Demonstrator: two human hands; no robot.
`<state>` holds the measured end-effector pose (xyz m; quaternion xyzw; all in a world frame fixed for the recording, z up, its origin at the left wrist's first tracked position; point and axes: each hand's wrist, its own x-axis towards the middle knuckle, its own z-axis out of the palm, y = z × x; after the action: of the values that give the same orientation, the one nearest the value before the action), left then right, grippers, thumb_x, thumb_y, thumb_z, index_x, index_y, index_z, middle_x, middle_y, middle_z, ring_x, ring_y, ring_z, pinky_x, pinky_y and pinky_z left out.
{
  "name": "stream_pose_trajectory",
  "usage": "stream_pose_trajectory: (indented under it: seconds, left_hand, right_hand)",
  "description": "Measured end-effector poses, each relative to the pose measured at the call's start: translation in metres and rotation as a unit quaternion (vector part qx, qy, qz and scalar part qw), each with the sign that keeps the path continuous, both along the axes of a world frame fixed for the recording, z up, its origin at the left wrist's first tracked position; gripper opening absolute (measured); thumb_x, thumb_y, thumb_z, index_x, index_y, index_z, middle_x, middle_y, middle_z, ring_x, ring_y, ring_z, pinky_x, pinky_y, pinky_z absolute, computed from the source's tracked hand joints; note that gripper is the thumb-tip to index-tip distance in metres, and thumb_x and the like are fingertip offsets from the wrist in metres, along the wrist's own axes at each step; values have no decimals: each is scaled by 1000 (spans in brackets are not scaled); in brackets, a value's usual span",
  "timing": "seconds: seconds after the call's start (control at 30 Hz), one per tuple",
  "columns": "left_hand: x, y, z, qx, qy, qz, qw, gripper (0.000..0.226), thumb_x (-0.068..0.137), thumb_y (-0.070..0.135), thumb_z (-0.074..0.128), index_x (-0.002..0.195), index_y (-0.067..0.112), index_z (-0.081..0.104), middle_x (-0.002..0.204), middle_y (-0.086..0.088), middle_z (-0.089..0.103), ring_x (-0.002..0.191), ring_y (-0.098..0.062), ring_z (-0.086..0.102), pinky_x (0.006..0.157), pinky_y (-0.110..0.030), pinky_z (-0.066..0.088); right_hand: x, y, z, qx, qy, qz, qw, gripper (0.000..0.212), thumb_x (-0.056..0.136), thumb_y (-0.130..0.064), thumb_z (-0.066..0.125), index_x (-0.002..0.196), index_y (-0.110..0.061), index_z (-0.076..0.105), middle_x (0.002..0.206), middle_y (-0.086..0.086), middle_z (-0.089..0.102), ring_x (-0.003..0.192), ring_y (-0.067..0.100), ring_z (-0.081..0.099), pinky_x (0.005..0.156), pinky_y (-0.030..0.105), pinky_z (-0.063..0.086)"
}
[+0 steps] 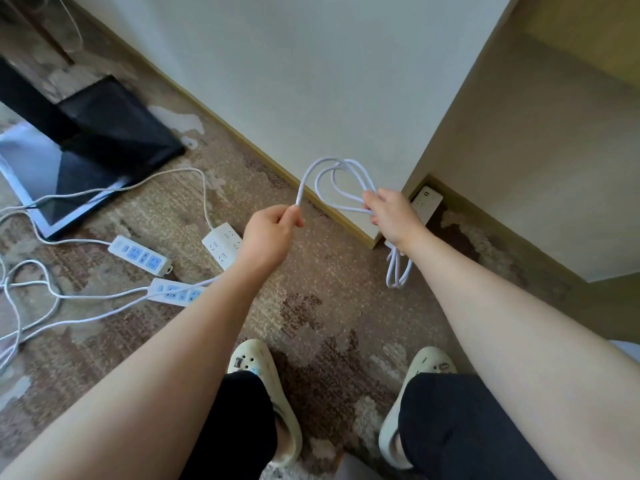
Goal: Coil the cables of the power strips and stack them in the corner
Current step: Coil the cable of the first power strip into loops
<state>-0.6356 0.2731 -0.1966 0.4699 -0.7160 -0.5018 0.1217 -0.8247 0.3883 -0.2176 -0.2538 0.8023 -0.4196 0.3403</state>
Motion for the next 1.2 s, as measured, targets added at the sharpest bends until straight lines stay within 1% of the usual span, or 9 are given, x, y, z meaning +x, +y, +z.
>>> stream_pose_trajectory:
  seconds: [0.17, 0.23, 0.3, 0.4, 0.57, 0.73, 0.8, 1.03, 1.2]
  left_hand:
    - [-31, 19, 24, 47, 36, -9, 998, 38, 98, 31, 45, 67, 23, 65, 39, 13, 46, 34, -5, 39, 37, -17, 30]
    - [-30, 23, 16, 20, -18, -17, 999, 33, 98, 26, 42, 74, 23, 65, 54, 9, 53, 46, -10, 46, 46, -23, 34]
    - [-27, 29, 5, 16, -59, -34, 998, 28, 99, 23, 39, 89, 22, 66, 70, 4, 57, 57, -14, 51, 53, -27, 38]
    - [-25, 33, -9, -22, -77, -60, 995, 25, 99, 23, 40, 93, 22, 65, 74, 3, 60, 61, -17, 55, 57, -30, 45]
    - [-7, 11, -26, -61, -159, -69, 983, 28, 98, 32, 47, 87, 18, 68, 71, -1, 63, 68, -24, 60, 56, -33, 45]
    - [-16, 9, -26, -19, -31, 0, 999, 23, 99, 23, 47, 91, 22, 69, 63, 4, 56, 48, -8, 44, 43, -25, 36]
    - [-28, 23, -23, 6, 3, -7, 1000, 23, 99, 21, 48, 92, 23, 70, 59, 7, 55, 42, -3, 38, 39, -20, 33]
    - [-57, 65, -25, 63, -24, -61, 996, 24, 99, 21, 47, 93, 17, 71, 53, 6, 51, 39, -8, 38, 45, -22, 34]
    - [-63, 54, -24, 6, -52, -114, 992, 26, 98, 22, 49, 86, 14, 70, 57, 5, 53, 48, -13, 45, 51, -26, 38]
  right_hand:
    - [-13, 7, 16, -25, -17, -34, 999, 25, 102, -28, 46, 89, -10, 58, 65, 4, 49, 58, 18, 46, 57, 35, 37]
    - [-19, 15, 15, -10, -1, -57, 998, 33, 104, -28, 45, 104, 1, 60, 92, 22, 65, 88, 34, 64, 79, 50, 54]
    - [-21, 25, 8, 12, 12, -78, 997, 40, 104, -31, 43, 114, 6, 56, 110, 27, 63, 104, 39, 62, 93, 55, 51]
    - [-24, 33, 0, 22, 25, -96, 995, 37, 102, -35, 43, 98, -1, 56, 82, 10, 53, 73, 23, 52, 67, 37, 43]
    - [-36, 35, -2, 22, 30, -106, 994, 31, 103, -35, 42, 77, -18, 44, 74, 4, 44, 64, 19, 40, 62, 36, 35]
    - [-27, 26, -6, 18, -9, -94, 995, 29, 105, -35, 40, 95, -12, 55, 95, 14, 59, 85, 26, 56, 72, 39, 47]
    - [-18, 18, -4, -7, -48, -81, 996, 26, 105, -33, 40, 97, -15, 56, 86, 7, 55, 79, 23, 50, 69, 36, 43]
    - [0, 12, -5, -22, -78, -43, 996, 20, 105, -27, 40, 100, -15, 56, 73, -3, 65, 54, 12, 44, 58, 30, 40]
    - [0, 6, -4, -28, -107, -35, 993, 16, 105, -22, 43, 114, -15, 54, 78, -2, 73, 64, 18, 49, 66, 34, 43]
